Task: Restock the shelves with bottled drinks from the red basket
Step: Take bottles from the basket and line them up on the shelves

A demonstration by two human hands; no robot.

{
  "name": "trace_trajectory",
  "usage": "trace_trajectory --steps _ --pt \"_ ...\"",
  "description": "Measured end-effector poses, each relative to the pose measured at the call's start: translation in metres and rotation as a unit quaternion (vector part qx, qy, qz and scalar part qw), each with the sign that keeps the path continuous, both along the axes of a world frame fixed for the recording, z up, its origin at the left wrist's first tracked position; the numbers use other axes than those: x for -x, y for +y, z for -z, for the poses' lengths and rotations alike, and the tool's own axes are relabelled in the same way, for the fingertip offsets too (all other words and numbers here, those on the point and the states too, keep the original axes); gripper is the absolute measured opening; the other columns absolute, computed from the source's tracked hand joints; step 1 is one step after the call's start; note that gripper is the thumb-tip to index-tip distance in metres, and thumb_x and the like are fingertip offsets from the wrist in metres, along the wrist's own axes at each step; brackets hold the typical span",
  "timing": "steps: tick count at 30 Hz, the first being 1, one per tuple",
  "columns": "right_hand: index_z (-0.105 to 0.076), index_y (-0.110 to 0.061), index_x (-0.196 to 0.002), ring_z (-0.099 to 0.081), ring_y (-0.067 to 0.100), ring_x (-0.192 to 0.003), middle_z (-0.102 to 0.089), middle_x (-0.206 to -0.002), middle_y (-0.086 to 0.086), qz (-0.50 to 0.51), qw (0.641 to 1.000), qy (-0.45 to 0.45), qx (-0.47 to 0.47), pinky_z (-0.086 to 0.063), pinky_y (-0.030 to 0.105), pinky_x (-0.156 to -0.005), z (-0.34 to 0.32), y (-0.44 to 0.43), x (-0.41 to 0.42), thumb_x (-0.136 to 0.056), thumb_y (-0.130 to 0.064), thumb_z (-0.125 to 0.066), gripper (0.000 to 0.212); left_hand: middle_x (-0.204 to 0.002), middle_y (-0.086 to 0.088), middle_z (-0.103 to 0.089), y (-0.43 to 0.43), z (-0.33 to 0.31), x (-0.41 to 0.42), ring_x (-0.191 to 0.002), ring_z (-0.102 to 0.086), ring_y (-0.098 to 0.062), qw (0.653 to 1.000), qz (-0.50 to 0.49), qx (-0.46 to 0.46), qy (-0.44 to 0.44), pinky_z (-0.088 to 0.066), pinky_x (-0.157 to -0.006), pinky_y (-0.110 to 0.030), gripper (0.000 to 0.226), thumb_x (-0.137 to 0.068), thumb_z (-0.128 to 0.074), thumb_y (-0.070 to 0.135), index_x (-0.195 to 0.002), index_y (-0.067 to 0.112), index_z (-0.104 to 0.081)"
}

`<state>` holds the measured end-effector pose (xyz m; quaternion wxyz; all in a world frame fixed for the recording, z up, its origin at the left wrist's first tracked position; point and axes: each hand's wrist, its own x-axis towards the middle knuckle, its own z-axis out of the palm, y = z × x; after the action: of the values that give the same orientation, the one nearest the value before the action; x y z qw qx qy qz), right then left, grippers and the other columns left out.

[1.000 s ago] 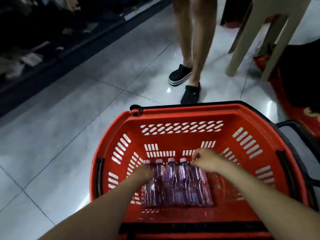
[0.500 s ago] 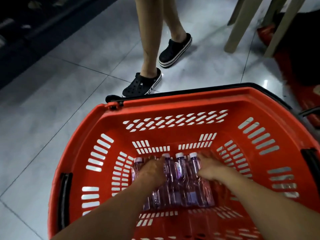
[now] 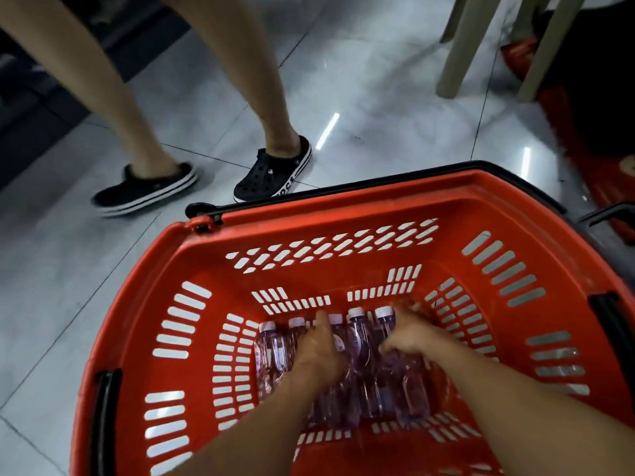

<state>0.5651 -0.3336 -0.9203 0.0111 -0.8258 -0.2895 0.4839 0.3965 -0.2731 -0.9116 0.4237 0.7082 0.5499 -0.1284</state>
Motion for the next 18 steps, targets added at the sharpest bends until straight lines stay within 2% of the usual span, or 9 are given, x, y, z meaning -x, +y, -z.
trace_trajectory --steps 3,5,7,8,11,14,15,17,18 --pt "0.001 -0.026 -0.157 -0.033 0.033 -0.141 -0.022 -0.159 0.012 0.038 0.995 0.090 -0.009 -0.043 0.035 -0.101 -0.010 -0.004 0.002 -0.077 -0.013 -0.080 0.114 -0.120 -0.010 -0.058 -0.003 0.000 -0.001 -0.112 -0.061 -0.032 0.988 -0.112 0.076 -0.068 -0.056 -0.091 -0.044 0.085 -0.076 -0.078 0.003 -0.137 0.022 -0.022" --pt "-0.002 -0.024 -0.156 -0.041 0.032 -0.135 -0.037 -0.152 0.011 -0.004 0.996 0.089 -0.008 -0.044 0.038 -0.105 -0.018 -0.003 0.004 -0.072 -0.011 -0.082 0.117 -0.108 -0.006 -0.060 -0.003 -0.003 0.001 -0.106 -0.062 -0.028 0.984 -0.140 0.086 -0.075 -0.056 -0.090 -0.041 0.066 -0.075 -0.078 0.001 -0.122 0.013 -0.034" --pt "-0.010 -0.023 -0.153 -0.045 0.032 -0.132 -0.043 -0.148 0.010 -0.059 0.996 0.069 -0.004 -0.043 0.040 -0.105 -0.026 -0.001 0.008 -0.072 -0.011 -0.083 0.109 -0.101 -0.006 -0.065 -0.003 -0.009 0.001 -0.100 -0.066 -0.027 0.989 -0.104 0.083 -0.069 -0.057 -0.088 -0.040 0.040 -0.075 -0.078 0.002 -0.102 0.016 -0.051" --pt "-0.016 -0.025 -0.150 -0.046 0.032 -0.130 -0.045 -0.146 0.009 -0.083 0.995 0.055 -0.005 -0.045 0.040 -0.103 -0.032 -0.001 0.010 -0.072 -0.012 -0.083 0.104 -0.099 -0.006 -0.066 -0.003 -0.015 0.002 -0.096 -0.067 -0.025 0.991 -0.083 0.078 -0.066 -0.059 -0.084 -0.038 0.035 -0.076 -0.078 0.003 -0.096 0.019 -0.054" --pt "-0.024 -0.022 -0.145 -0.047 0.030 -0.129 -0.044 -0.146 0.008 -0.155 0.988 -0.001 0.000 -0.047 0.038 -0.102 -0.051 0.000 0.008 -0.061 -0.022 -0.090 0.107 -0.092 0.001 -0.064 -0.002 -0.035 0.001 -0.086 -0.065 -0.016 0.997 -0.004 0.025 -0.073 -0.059 -0.072 -0.027 0.032 -0.076 -0.078 0.004 -0.097 0.016 -0.058" --pt "-0.015 -0.012 -0.152 -0.051 0.029 -0.127 -0.045 -0.147 0.011 -0.133 0.991 -0.002 -0.027 -0.049 0.034 -0.098 -0.086 -0.006 -0.004 -0.062 -0.023 -0.090 0.117 -0.094 0.002 -0.061 0.000 -0.063 -0.004 -0.078 -0.060 -0.007 0.994 0.022 -0.005 -0.106 -0.051 -0.054 -0.012 0.043 -0.073 -0.082 0.009 -0.104 0.016 -0.053" --pt "-0.014 -0.010 -0.152 -0.051 0.029 -0.126 -0.046 -0.147 0.012 -0.118 0.992 -0.002 -0.047 -0.050 0.033 -0.097 -0.101 -0.011 -0.009 -0.064 -0.023 -0.089 0.117 -0.096 0.001 -0.061 0.001 -0.073 -0.007 -0.078 -0.061 -0.008 0.993 0.019 -0.006 -0.119 -0.049 -0.051 -0.011 0.049 -0.072 -0.084 0.012 -0.109 0.015 -0.052" --pt "-0.024 -0.013 -0.146 -0.054 0.027 -0.121 -0.051 -0.139 0.008 -0.080 0.992 0.001 -0.101 -0.051 0.035 -0.094 -0.132 -0.024 -0.016 -0.062 -0.021 -0.090 0.108 -0.099 -0.004 -0.066 0.003 -0.094 -0.014 -0.084 -0.066 -0.016 0.987 0.039 -0.001 -0.157 -0.056 -0.061 -0.021 0.058 -0.068 -0.087 0.016 -0.116 0.008 -0.055" --pt "-0.030 -0.017 -0.141 -0.056 0.027 -0.118 -0.054 -0.133 0.005 -0.064 0.989 0.001 -0.133 -0.052 0.036 -0.092 -0.147 -0.032 -0.019 -0.058 -0.021 -0.091 0.103 -0.095 -0.006 -0.070 0.002 -0.106 -0.018 -0.083 -0.068 -0.020 0.983 0.060 -0.002 -0.175 -0.060 -0.069 -0.032 0.053 -0.067 -0.088 0.016 -0.110 0.004 -0.061"
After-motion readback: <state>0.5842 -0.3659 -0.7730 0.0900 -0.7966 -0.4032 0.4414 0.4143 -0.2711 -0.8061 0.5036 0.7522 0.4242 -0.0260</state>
